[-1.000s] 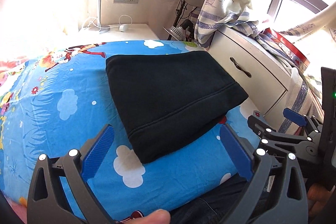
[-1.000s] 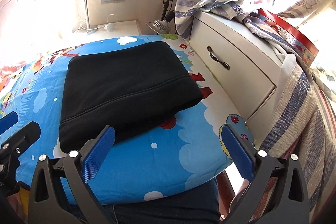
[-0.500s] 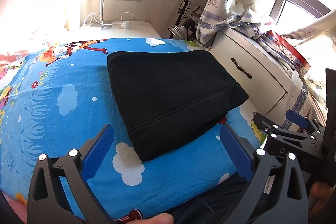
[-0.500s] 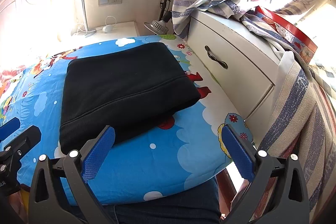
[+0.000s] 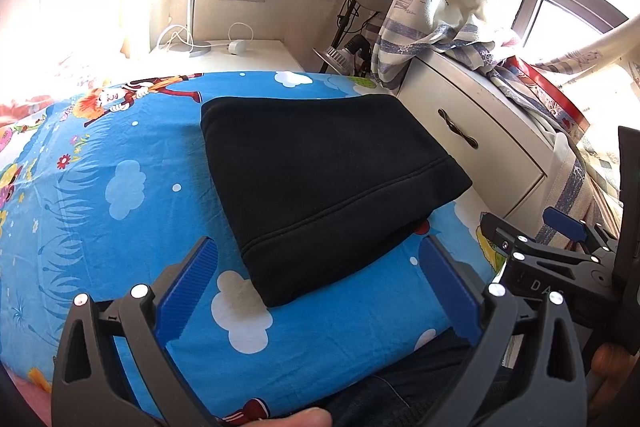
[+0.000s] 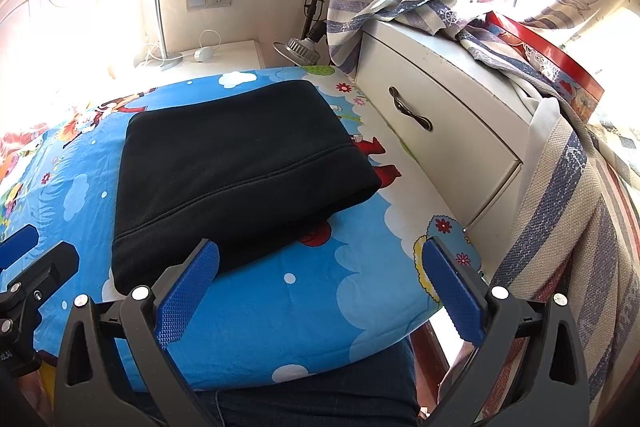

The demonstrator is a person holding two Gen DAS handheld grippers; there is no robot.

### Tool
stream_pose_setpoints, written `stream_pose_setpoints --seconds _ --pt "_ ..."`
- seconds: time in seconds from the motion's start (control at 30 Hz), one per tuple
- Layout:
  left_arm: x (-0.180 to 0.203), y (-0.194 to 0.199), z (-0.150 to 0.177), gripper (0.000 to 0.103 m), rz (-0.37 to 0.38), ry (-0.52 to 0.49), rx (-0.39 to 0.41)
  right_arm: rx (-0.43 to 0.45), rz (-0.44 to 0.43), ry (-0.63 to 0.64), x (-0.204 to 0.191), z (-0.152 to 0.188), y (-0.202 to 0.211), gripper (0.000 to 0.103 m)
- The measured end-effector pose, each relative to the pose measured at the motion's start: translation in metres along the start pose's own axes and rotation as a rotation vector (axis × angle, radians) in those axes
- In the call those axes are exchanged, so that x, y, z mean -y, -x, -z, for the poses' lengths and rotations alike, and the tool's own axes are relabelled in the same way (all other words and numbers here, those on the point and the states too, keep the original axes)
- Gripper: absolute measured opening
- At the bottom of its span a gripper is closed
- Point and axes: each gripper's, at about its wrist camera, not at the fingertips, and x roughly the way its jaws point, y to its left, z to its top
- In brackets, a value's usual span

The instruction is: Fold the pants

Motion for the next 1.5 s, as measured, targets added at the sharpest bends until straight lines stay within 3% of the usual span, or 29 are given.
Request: stream_pose_setpoints --seconds 1.5 --pt "0.0026 -0.0036 -0.0015 0.101 0.018 0.008 -0.01 -0.006 0.006 -0.003 -0.0008 -0.0025 -0.0013 0.098"
